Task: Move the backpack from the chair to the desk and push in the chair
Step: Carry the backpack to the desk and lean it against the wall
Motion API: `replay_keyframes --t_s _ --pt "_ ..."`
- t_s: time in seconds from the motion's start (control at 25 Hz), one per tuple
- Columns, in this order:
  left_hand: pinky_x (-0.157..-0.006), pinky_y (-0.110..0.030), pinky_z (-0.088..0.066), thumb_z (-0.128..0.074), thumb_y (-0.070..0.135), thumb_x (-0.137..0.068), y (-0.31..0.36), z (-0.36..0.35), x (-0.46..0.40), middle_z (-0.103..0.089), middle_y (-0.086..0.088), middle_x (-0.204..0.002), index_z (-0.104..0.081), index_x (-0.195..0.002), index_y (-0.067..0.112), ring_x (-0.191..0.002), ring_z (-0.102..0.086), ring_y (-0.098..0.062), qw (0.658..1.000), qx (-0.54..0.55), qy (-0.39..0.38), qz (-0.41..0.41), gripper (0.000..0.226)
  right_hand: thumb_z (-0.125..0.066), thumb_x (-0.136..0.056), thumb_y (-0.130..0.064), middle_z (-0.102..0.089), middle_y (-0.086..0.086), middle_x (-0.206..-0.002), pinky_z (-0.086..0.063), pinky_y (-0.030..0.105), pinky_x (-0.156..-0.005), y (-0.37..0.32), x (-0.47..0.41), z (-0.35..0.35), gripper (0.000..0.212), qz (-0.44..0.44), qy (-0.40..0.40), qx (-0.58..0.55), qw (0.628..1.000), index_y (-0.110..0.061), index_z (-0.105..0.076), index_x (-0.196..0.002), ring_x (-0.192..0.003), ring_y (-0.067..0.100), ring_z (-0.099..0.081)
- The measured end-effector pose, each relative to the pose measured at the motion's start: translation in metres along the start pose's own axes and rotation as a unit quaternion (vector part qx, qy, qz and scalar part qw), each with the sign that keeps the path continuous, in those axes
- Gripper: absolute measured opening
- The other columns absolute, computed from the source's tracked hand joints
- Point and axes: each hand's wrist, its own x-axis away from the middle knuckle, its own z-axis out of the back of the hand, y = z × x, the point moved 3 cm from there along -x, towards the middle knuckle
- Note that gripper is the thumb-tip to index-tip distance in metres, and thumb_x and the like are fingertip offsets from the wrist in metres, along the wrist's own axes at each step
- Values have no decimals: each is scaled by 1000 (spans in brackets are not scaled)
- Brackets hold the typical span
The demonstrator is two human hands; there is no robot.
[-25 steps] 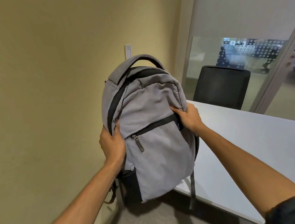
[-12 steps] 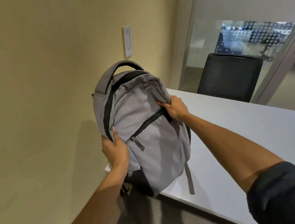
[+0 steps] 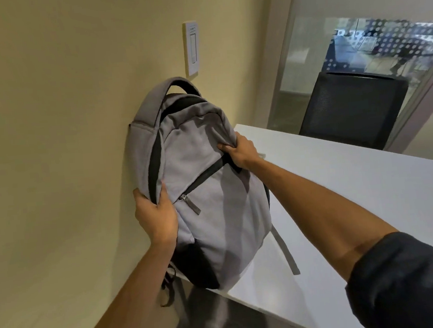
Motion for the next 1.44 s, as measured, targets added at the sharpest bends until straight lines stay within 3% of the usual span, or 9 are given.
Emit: replay_keyframes --t_s 0.24,0.32,0.44,0.6,0.72,0.88,1.12,1.32,1.44 --pt "-83 -28 -46 -88 44 -58 -50 6 19 -65 -5 -105 -51 -125 10 -95 -61 -25 987 -117 -112 7 84 -49 -74 -80 -45 8 -149 -38 47 -111 57 20 -22 96 -47 -22 -65 997 -20 -32 -146 -132 31 -47" --pt "-82 -33 -50 -82 51 -65 -67 2 30 -67 -2 -96 -59 -113 12 -92 -64 -26 979 -136 -142 44 67 -50 -87 -65 -48 9 -146 -38 42 -107 71 27 -21 76 -46 -10 -64 997 -18 -36 -144 -129 31 -48" --pt "-74 -36 -52 -73 53 -74 -71 -6 37 -67 -7 -79 -59 -82 13 -81 -66 -31 984 -123 -106 73 44 -48 -99 -39 -61 14 -129 -41 39 -96 68 20 -17 40 -7 45 -44 998 -11 -50 -128 -116 34 -56" --pt "-60 -25 -38 -69 40 -85 -50 -19 41 -51 5 -65 -53 -83 8 -64 -50 -18 989 -68 -63 116 36 -48 -99 -35 -67 15 -117 -49 46 -91 38 -8 -14 31 43 55 -9 998 -10 -57 -114 -102 35 -61" --pt "-44 -8 -33 -68 35 -87 -53 -30 45 -54 6 -63 -53 -73 8 -58 -51 -9 989 -59 -79 113 34 -50 -99 -33 -67 17 -117 -48 44 -89 30 -28 -13 31 46 43 20 998 -9 -58 -115 -102 36 -61" --pt "-49 -16 -34 -68 35 -87 -58 -33 48 -50 7 -58 -42 -59 21 -55 -47 -4 987 -77 -88 113 40 -48 -99 -38 -61 17 -124 -47 47 -95 41 -42 -29 38 22 -4 92 995 -9 -49 -124 -111 36 -58" --pt "-66 -41 -59 -78 43 -75 -65 -21 42 -66 -1 -58 -56 -58 16 -60 -69 -22 978 -88 -118 146 39 -45 -94 -55 -40 18 -148 -37 57 -109 45 -34 -43 74 25 -13 149 988 -13 -20 -150 -133 38 -42" --pt "-79 -40 -55 -82 48 -67 -58 -14 44 -67 -3 -80 -55 -76 18 -83 -67 -29 973 -108 -141 147 42 -53 -91 -52 -31 13 -155 -32 51 -115 40 -13 -26 86 38 -24 153 987 -15 -9 -154 -139 35 -35" --pt "-87 -42 -52 -83 48 -64 -47 -10 40 -62 -6 -96 -56 -102 8 -96 -61 -33 971 -145 -144 124 61 -56 -91 -46 -34 11 -154 -39 47 -109 34 11 -10 84 84 -28 166 982 -19 -10 -155 -134 33 -42"
